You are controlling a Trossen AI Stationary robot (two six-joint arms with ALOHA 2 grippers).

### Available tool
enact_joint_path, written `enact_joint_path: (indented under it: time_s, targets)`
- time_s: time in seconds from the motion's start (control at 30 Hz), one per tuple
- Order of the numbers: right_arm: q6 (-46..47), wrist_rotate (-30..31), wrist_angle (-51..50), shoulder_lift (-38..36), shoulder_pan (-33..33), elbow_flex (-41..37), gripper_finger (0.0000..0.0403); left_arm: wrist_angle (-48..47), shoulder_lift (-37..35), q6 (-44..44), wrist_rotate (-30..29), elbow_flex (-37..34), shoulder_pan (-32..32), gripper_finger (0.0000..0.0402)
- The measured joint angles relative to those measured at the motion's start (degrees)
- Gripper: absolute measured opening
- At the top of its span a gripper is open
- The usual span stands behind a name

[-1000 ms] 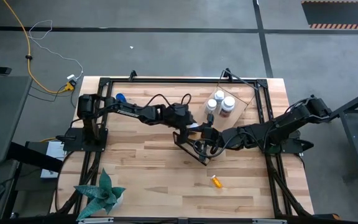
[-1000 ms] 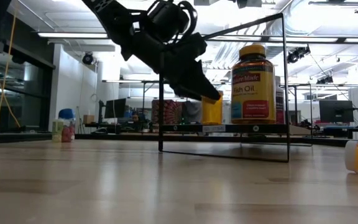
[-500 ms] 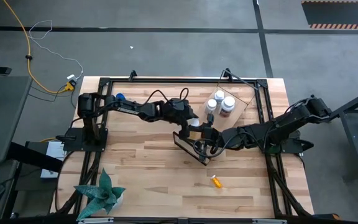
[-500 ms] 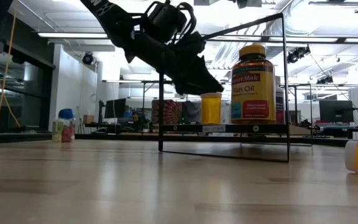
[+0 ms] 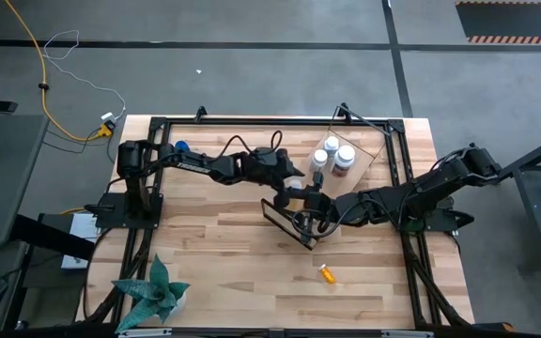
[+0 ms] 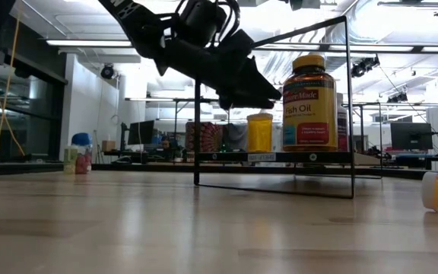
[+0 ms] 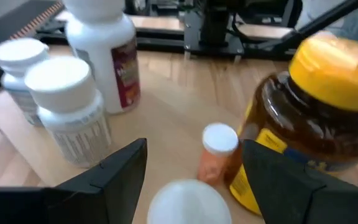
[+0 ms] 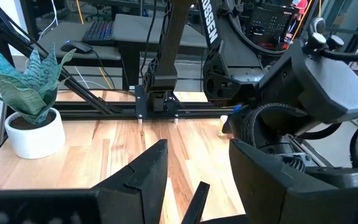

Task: Pick and place medicine bottles onto shelf by color
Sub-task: Put the orange pill bottle on the shelf

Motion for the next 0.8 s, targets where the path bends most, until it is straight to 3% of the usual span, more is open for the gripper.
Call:
enact_joint_path:
  time_s: [0.4,0.67,0.8]
  targets:
    - [0.00,-0.01,-0.28,0.00,0.00,0.01,0.0165,3.88,-1.29,5.39,-12.84,-0.02,1.72,0.0252]
    - [-0.03,-0.01,-0.66,0.00,0.00,0.00,0.0165,-14.03,-10.93,6.20,-12.37,0.08,6.81,0.0252]
    - [-0.02,-0.01,-0.63,0.00,0.00,0.00,0.0165,-23.31,-13.18,4.90,-6.06,0.00,8.92,0.0240]
